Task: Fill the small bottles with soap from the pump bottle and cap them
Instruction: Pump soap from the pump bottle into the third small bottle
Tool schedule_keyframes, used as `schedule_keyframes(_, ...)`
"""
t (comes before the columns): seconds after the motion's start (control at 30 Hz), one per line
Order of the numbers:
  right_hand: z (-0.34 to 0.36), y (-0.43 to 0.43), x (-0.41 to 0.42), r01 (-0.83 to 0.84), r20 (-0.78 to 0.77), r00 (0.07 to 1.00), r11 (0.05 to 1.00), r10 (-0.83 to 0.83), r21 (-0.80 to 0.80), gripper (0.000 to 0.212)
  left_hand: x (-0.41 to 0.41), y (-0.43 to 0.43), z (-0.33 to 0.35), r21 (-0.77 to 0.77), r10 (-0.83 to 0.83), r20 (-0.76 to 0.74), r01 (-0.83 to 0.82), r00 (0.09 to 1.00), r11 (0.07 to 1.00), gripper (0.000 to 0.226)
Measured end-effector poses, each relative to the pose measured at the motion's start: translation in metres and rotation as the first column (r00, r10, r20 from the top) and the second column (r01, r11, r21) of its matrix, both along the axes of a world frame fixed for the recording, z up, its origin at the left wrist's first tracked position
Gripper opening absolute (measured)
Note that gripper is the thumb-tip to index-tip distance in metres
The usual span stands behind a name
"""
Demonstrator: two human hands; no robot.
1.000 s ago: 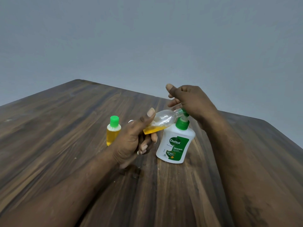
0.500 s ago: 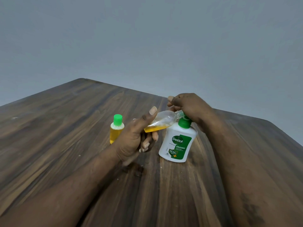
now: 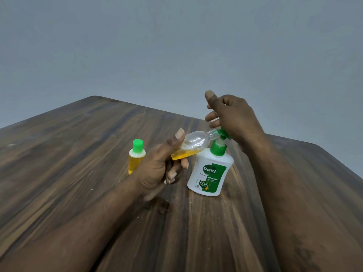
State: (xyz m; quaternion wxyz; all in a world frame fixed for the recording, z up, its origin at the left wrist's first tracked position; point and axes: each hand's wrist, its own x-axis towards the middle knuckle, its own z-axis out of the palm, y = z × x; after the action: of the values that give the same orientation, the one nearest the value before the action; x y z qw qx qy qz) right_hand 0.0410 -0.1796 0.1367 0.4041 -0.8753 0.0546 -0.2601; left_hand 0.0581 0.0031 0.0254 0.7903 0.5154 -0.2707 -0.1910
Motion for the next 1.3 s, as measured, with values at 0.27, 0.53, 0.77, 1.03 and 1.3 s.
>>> schedule_keyframes(0.27, -0.015, -0.005, 0.01, -0.058, -0.237, 0.97, 0.998, 0.05, -0.027, 0.05, -0.003, -0.002, 0.002, 0.045, 0.031, -0.002, -0.031, 1.0, 0.999, 0.071)
schedule_keyframes(0.53, -0.019, -0.004, 0.012, -0.067, -0.268, 0.962, 0.996, 0.05, -0.051, 0.036, 0.001, 0.0, -0.001, 0.031, 0.046, 0.001, -0.046, 0.999, 0.998, 0.085)
schedule_keyframes(0.77, -0.002, 0.0, -0.002, -0.01, -0.036, 0.999, 1.0, 0.009, -0.019, 0.048, -0.003, -0.001, 0.0, 0.05, 0.026, -0.002, -0.026, 1.0, 0.998, 0.073)
schedule_keyframes(1.03, -0.009, 0.0, 0.005, -0.006, -0.09, 0.996, 1.0, 0.007, 0.009, 0.048, -0.002, -0.001, 0.003, 0.04, 0.021, 0.01, -0.021, 1.0, 0.999, 0.073)
schedule_keyframes(1.3, -0.013, 0.0, 0.007, -0.131, -0.337, 0.938, 0.982, 0.08, -0.133, 0.035, -0.001, 0.0, -0.001, 0.049, 0.058, 0.001, -0.058, 0.998, 0.997, 0.072)
